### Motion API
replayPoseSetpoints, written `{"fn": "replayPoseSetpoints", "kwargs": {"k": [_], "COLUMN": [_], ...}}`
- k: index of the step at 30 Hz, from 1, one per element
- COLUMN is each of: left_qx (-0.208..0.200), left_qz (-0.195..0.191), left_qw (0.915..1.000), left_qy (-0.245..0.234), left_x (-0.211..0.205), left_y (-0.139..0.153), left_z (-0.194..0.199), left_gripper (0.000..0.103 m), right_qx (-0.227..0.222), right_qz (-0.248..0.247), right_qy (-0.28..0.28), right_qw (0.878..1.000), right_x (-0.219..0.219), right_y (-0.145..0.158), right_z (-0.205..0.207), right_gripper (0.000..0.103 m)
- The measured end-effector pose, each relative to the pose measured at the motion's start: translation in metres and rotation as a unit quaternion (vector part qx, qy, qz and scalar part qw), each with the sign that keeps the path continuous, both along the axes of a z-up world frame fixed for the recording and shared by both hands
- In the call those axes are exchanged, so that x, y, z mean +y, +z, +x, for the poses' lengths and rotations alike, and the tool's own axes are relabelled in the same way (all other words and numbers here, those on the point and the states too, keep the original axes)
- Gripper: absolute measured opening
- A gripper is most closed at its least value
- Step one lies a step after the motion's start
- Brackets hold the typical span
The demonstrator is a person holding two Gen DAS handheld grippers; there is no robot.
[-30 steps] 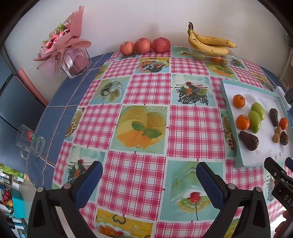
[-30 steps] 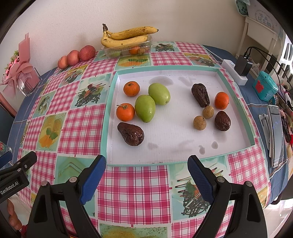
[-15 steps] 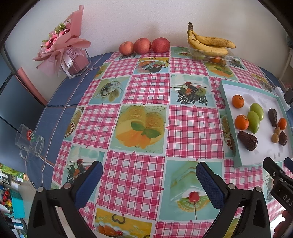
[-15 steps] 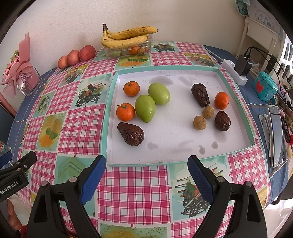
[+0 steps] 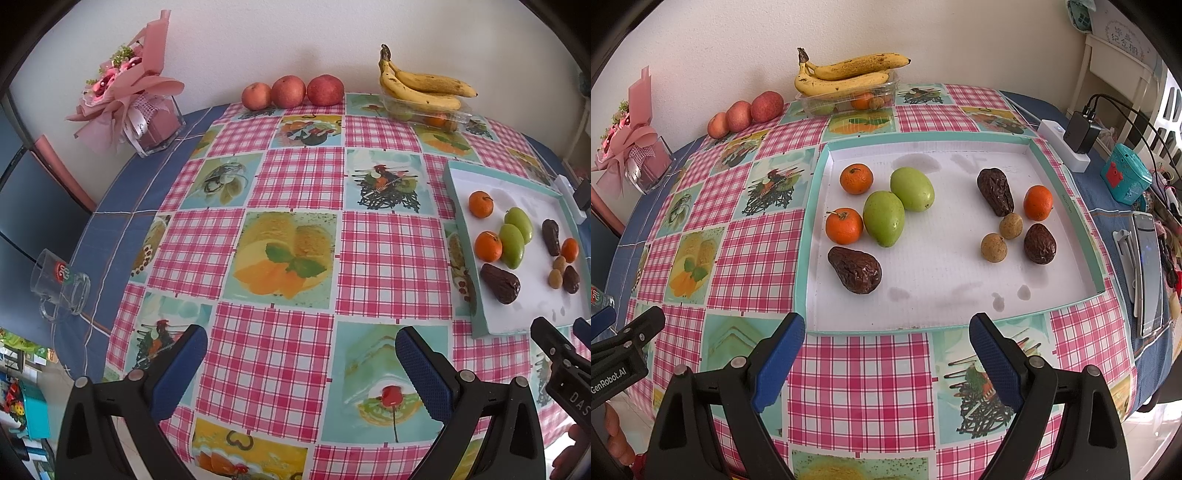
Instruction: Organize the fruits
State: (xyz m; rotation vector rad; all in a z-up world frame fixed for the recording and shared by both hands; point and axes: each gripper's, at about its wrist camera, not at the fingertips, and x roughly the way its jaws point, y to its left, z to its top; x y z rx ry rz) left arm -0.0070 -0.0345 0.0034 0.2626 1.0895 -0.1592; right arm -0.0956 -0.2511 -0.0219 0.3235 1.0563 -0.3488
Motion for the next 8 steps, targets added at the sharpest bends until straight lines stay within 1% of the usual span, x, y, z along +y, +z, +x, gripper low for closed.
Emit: {"fn": "replayPoseSetpoints", "kwargs": {"k": [4, 8], "left_qx": [-0.008, -0.005], "left_qz": [0.000, -0.002], "left_qw": [1.0000, 1.0000], "left_qy": [0.000, 0.002], "left_x": [0.0011, 0.0019], "left_y": [0.0029, 0.0025], "left_z": [-0.0009, -0.0001], "left_gripper": [0.103, 0.103], "right_qx": [0.000, 0.000], "right_qz": [0.000, 0.000], "right_qy": [0.000, 0.000], "right_qw": [1.000, 1.000], "right_x": [0.0001, 0.0001], "right_y": [0.0001, 0.0001], "right_z": [0.0002, 0.0002], "right_gripper": [0.091, 0.091]}}
